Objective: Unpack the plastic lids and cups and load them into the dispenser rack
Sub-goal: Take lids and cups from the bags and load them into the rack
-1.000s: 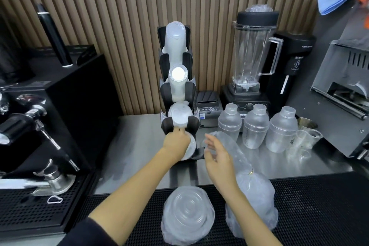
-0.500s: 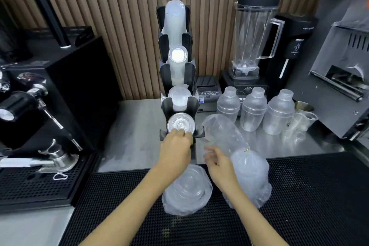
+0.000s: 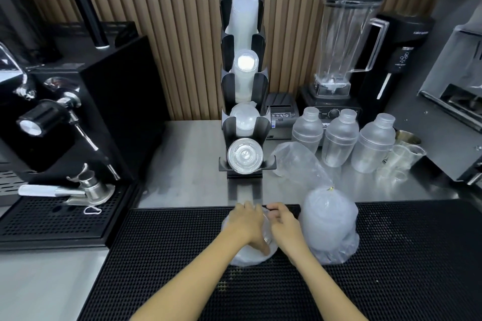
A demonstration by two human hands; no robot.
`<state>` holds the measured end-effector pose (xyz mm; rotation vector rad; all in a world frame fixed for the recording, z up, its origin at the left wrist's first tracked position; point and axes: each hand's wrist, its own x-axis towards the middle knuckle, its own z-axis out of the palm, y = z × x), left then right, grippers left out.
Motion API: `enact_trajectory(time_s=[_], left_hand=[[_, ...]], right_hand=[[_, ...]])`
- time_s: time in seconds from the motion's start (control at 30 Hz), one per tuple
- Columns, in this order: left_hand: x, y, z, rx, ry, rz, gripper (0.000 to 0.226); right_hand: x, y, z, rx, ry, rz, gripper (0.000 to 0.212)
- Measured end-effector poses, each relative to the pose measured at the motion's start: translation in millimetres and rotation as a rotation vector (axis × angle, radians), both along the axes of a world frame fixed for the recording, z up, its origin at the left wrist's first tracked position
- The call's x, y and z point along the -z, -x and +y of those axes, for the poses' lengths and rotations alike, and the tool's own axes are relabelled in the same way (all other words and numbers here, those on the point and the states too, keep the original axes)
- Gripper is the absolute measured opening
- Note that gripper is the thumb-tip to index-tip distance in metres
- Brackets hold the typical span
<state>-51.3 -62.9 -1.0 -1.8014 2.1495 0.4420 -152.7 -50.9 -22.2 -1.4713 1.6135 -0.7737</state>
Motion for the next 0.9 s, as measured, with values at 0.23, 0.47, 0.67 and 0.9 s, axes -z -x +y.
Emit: enact_trajectory(time_s=[0.23, 0.47, 0.67, 0.9], left_hand=[[19.2, -21.7, 2.1, -0.05, -0.009, 0.215, 0.101], [20.8, -45.9, 14.3, -0.015, 0.134, 0.607, 0.094], [-16.9, -54.6, 18.2, -0.04, 0.279, 0.826, 0.085], [-30.4, -43.8, 3.7, 0.06, 0.225, 0.669, 0.093]], right_hand=[[1.3, 3.4, 1.1, -0.017, -0.088, -0.143, 0.03], [1.7, 2.0, -1.6, 0.048, -0.092, -0.22, 0.024], [3.5, 0.0, -2.4, 0.024, -0.096, -0.206, 0.026], [4.0, -1.5, -3.4, 0.029, -0.129, -0.237, 0.026]])
